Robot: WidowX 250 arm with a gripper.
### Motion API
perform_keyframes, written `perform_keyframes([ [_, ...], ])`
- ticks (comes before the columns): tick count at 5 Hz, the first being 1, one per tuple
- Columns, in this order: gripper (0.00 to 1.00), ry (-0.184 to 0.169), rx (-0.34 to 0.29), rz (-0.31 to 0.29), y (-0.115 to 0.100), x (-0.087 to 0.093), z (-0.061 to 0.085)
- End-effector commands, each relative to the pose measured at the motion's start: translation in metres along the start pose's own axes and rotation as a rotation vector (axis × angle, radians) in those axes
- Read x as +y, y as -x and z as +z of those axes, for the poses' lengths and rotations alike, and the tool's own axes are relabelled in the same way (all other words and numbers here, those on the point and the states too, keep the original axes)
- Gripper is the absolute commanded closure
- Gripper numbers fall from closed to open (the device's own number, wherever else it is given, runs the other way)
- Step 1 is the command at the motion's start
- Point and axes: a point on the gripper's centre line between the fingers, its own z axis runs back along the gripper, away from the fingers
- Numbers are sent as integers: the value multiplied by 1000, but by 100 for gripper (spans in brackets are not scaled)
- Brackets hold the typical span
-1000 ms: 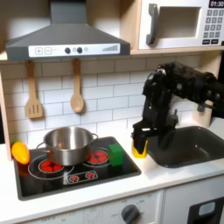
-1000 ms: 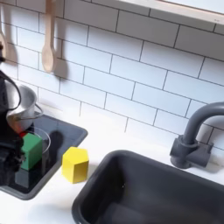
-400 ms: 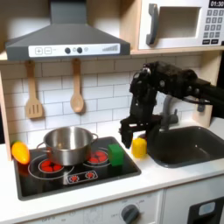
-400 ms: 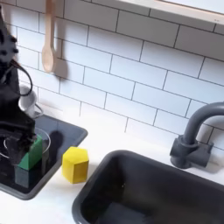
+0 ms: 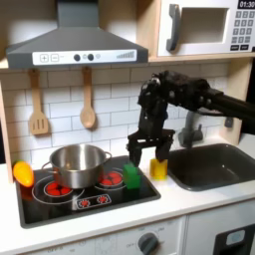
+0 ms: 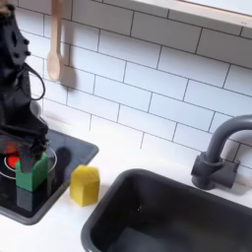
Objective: Reach green block
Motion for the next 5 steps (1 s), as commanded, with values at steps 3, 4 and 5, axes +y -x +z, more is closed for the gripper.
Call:
perform_keyframes([
  [3,0,-11,16,-5,-21,7,-24],
  [4,0,-2,29,2,-23,7,-32],
  [5,0,-10,32,11,-28,8,-36],
])
